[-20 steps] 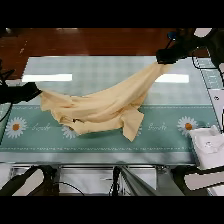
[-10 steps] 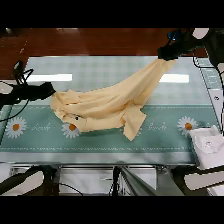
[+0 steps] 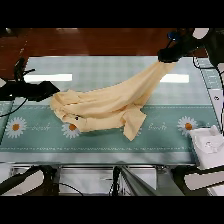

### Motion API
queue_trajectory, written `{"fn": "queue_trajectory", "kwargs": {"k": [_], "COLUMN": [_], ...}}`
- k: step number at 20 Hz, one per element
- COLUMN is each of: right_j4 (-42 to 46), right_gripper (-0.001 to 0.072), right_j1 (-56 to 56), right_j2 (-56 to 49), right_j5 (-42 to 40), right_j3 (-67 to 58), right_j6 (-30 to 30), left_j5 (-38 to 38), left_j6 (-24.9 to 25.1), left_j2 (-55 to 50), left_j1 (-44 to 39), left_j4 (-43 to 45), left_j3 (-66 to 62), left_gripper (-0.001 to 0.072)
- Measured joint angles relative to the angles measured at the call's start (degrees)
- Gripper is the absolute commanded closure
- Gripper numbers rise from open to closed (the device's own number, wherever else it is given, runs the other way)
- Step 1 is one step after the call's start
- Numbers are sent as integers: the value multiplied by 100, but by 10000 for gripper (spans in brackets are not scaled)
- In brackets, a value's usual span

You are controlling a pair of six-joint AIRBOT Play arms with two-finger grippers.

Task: Fold the shirts.

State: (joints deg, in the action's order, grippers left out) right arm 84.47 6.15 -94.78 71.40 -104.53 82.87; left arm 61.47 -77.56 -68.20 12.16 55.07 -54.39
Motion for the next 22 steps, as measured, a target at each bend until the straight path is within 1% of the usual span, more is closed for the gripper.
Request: {"fn": "queue_trajectory", "kwargs": {"k": [2, 4, 7, 8, 9, 11, 16, 19, 22], "right_j4": [2, 7, 15, 15, 13, 11, 7, 4, 4], "right_gripper": [701, 701, 701, 701, 701, 701, 701, 702, 702], "right_j1": [0, 0, 0, 0, 0, 0, 0, 0, 0], "right_j2": [0, 0, 0, 0, 0, 0, 0, 0, 0], "right_j5": [74, 144, 186, 188, 188, 186, 181, 153, 129], "right_j3": [0, 0, 0, 0, 0, 0, 0, 0, 0], "right_j6": [0, -13, -20, -22, -28, -33, -31, -31, -28], "left_j5": [625, 933, 1202, 1233, 1246, 1325, 1043, 922, 546], "left_j6": [-55, -144, -304, -348, -382, -431, -664, -739, -833], "left_j2": [256, 632, 1257, 1427, 1567, 1718, 1786, 1624, 1331], "left_j1": [55, 81, 72, 37, -22, -216, -778, -1023, -1246], "left_j4": [20, 55, 42, -7, -79, -289, -629, -686, -717], "left_j3": [129, 404, 944, 1137, 1342, 1711, 2295, 2413, 2457], "left_gripper": [138, 138, 137, 100, 84, 83, 80, 81, 81]}}
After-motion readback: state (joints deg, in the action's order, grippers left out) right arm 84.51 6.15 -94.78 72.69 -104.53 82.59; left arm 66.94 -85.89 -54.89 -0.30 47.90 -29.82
